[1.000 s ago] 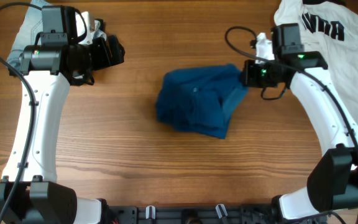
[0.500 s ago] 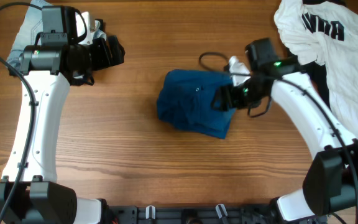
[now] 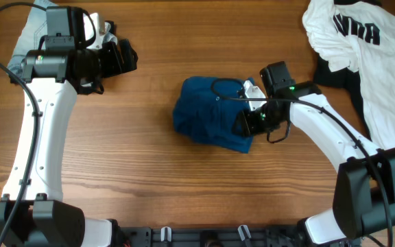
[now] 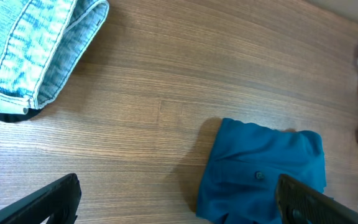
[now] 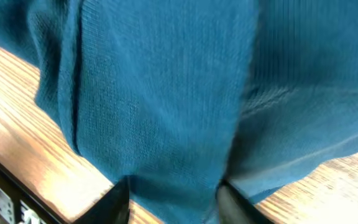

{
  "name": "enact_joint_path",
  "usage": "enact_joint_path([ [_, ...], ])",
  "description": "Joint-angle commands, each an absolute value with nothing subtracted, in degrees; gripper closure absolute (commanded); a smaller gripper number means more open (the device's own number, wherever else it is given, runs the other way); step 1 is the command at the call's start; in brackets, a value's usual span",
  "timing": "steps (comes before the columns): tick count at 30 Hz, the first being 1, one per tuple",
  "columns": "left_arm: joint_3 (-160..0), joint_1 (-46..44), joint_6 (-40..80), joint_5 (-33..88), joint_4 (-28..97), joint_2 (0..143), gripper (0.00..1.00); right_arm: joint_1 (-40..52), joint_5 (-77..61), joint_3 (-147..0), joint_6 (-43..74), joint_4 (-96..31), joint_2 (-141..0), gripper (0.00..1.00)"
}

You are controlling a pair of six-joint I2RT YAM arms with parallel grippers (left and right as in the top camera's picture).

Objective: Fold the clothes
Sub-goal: 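Press and tuck the folded shirt's right side with the right gripper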

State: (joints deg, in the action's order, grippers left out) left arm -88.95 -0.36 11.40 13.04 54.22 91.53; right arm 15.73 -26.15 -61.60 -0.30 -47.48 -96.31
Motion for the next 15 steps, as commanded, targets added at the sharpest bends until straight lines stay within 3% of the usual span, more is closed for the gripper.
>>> enact_joint_path([
  [1,-89.17,-0.36,10.48,12.34,54.06,91.96,0.0,16.19,-30.15,-60.84,-0.84,-47.44,-95.68,0.81],
  [4,-89.17,-0.36,10.5,12.34,54.06,91.96,0.0,16.19,-30.94,-60.84,3.07,-47.88,-95.61,0.96],
  [15,-89.17,-0.36,10.46,12.34,53.39,91.96,0.0,16.23,-26.26,-60.2,14.44,-66.46,-80.2,0.96],
])
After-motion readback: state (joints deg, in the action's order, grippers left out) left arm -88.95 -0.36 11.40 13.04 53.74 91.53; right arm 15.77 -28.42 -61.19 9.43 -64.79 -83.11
